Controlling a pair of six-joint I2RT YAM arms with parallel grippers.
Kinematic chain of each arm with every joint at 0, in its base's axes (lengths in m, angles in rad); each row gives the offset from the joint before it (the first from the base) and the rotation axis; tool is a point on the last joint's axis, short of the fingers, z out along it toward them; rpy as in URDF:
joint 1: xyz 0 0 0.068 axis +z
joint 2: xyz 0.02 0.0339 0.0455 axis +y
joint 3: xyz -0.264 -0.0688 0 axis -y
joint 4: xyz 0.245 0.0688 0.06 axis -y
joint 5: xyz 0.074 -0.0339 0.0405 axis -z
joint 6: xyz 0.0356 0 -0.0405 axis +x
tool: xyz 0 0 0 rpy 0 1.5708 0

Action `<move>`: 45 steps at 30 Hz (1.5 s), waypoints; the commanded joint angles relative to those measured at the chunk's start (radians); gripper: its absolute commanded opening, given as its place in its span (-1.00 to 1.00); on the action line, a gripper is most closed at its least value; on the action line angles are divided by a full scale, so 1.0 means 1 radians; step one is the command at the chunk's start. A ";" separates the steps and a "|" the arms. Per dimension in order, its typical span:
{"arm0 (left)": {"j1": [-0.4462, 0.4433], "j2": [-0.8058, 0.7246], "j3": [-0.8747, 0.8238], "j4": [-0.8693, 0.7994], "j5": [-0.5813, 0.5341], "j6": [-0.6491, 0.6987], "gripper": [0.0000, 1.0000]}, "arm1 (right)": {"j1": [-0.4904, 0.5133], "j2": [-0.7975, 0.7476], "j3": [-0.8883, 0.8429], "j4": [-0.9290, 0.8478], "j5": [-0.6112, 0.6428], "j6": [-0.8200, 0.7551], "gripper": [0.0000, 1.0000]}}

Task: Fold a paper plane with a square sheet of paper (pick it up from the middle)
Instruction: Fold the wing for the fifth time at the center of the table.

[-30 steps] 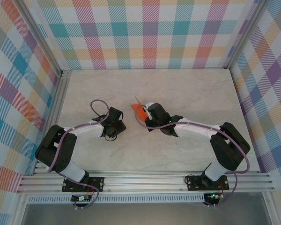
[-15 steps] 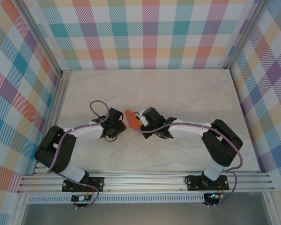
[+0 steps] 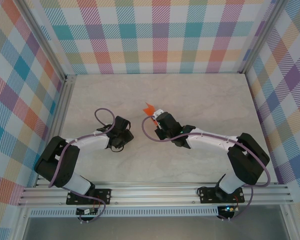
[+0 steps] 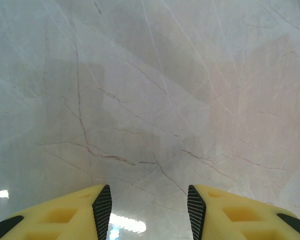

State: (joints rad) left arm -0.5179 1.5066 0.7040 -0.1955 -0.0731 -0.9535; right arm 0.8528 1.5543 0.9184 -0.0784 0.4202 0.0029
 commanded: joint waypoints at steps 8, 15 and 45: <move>0.027 -0.086 0.007 -0.111 -0.007 0.023 0.00 | 0.026 0.096 0.050 -0.047 0.015 -0.152 -0.99; 0.044 -0.129 0.011 -0.125 0.008 0.030 0.04 | 0.042 0.101 0.048 -0.055 -0.162 -0.109 -0.99; 0.014 -0.080 0.035 0.146 0.180 0.157 0.10 | -0.292 0.120 -0.109 0.241 -0.857 0.354 -0.99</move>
State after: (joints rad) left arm -0.4911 1.4010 0.7055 -0.1261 0.0681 -0.8398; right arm 0.5922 1.6840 0.8276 0.0772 -0.2935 0.2768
